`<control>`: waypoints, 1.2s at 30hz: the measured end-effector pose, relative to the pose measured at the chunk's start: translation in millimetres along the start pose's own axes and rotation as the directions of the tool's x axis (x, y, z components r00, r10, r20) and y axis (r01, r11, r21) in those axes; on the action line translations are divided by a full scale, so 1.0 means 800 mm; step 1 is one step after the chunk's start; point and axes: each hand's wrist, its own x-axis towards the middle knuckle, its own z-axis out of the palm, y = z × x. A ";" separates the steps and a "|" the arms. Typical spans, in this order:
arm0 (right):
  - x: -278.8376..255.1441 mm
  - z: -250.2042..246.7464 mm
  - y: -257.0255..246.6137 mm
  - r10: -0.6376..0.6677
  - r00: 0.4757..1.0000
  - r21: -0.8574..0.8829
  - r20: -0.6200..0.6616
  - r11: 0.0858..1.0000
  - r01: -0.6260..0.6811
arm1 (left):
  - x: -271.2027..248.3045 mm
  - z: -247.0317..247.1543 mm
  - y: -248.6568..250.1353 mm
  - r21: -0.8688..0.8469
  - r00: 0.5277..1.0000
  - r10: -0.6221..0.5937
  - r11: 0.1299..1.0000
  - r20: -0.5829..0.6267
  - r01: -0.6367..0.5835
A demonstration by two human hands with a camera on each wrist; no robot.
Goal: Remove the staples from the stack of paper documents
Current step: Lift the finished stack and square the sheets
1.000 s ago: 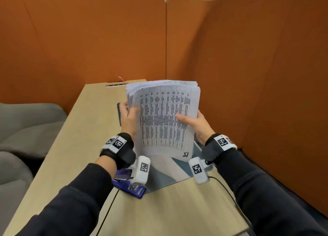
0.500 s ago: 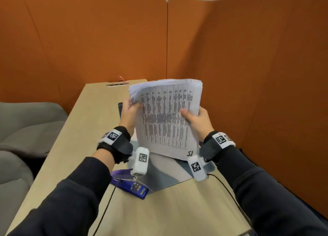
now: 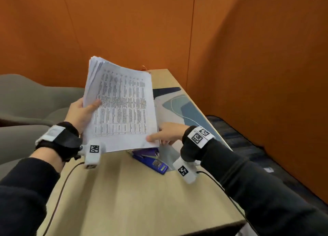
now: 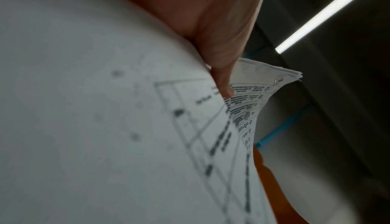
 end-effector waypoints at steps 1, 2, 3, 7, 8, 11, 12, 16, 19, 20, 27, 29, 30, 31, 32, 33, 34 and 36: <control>0.009 0.020 -0.011 -0.012 0.999 -0.078 0.043 0.997 0.016 | -0.003 -0.023 -0.016 0.012 0.999 -0.026 1.000 -0.041 0.027; 0.018 0.038 -0.020 -0.021 0.997 -0.167 0.073 0.985 0.033 | -0.010 -0.042 -0.027 -0.007 0.995 -0.068 0.998 -0.078 0.068; 0.029 0.055 -0.027 -0.022 0.995 -0.265 0.095 0.963 0.047 | -0.018 -0.057 -0.037 -0.054 0.989 -0.106 0.993 -0.101 0.101; 0.050 0.095 -0.034 0.014 0.999 -0.529 0.037 0.849 0.008 | -0.047 -0.084 -0.067 -0.211 0.962 -0.260 0.948 -0.084 0.237; 0.049 0.094 -0.031 0.012 1.000 -0.504 0.005 0.864 -0.008 | -0.053 -0.083 -0.074 -0.251 0.952 -0.300 0.927 -0.050 0.279; 0.041 0.071 -0.015 0.049 0.992 -0.327 -0.115 0.941 -0.085 | -0.069 -0.063 -0.089 -0.353 0.923 -0.378 0.857 0.065 0.376; 0.038 0.060 -0.002 0.080 0.985 -0.233 -0.152 0.966 -0.114 | -0.074 -0.053 -0.094 -0.376 0.912 -0.393 0.833 0.112 0.405; 0.025 0.021 0.056 0.217 0.964 0.327 -0.155 0.932 -0.157 | -0.081 -0.001 -0.111 -0.365 0.869 -0.430 0.789 0.245 0.494; 0.019 0.012 0.091 0.247 0.957 0.645 -0.154 0.758 -0.092 | -0.081 0.040 -0.117 -0.269 0.832 -0.455 0.798 0.316 0.539; 0.015 0.010 0.097 0.242 0.957 0.701 -0.158 0.711 -0.064 | -0.081 0.052 -0.119 -0.254 0.827 -0.453 0.801 0.333 0.541; -0.006 -0.007 0.117 0.157 0.972 0.616 -0.175 0.787 -0.016 | -0.071 0.073 -0.142 -0.060 0.825 -0.468 0.858 0.316 0.510; 0.003 -0.002 0.123 0.178 0.975 0.606 -0.137 0.793 -0.060 | -0.072 0.071 -0.142 -0.063 0.826 -0.471 0.857 0.310 0.512; 0.006 0.001 0.124 0.170 0.977 0.581 -0.126 0.811 -0.066 | -0.074 0.071 -0.141 -0.074 0.829 -0.466 0.857 0.310 0.510; 0.008 0.003 0.125 0.164 0.979 0.548 -0.123 0.833 -0.071 | -0.077 0.071 -0.140 -0.077 0.827 -0.469 0.855 0.311 0.514; 0.006 0.004 0.121 0.158 0.980 0.517 -0.124 0.853 -0.072 | -0.078 0.072 -0.141 -0.077 0.830 -0.466 0.857 0.306 0.510; 0.004 0.005 0.117 0.154 0.979 0.503 -0.132 0.862 -0.067 | -0.079 0.072 -0.141 -0.065 0.832 -0.465 0.861 0.303 0.504; 0.004 0.007 0.114 0.143 0.978 0.498 -0.152 0.866 -0.049 | -0.079 0.072 -0.142 -0.057 0.837 -0.460 0.866 0.297 0.496; 0.005 0.014 0.109 0.144 0.963 0.436 -0.228 0.899 -0.031 | -0.076 0.071 -0.146 -0.046 0.843 -0.456 0.872 0.286 0.488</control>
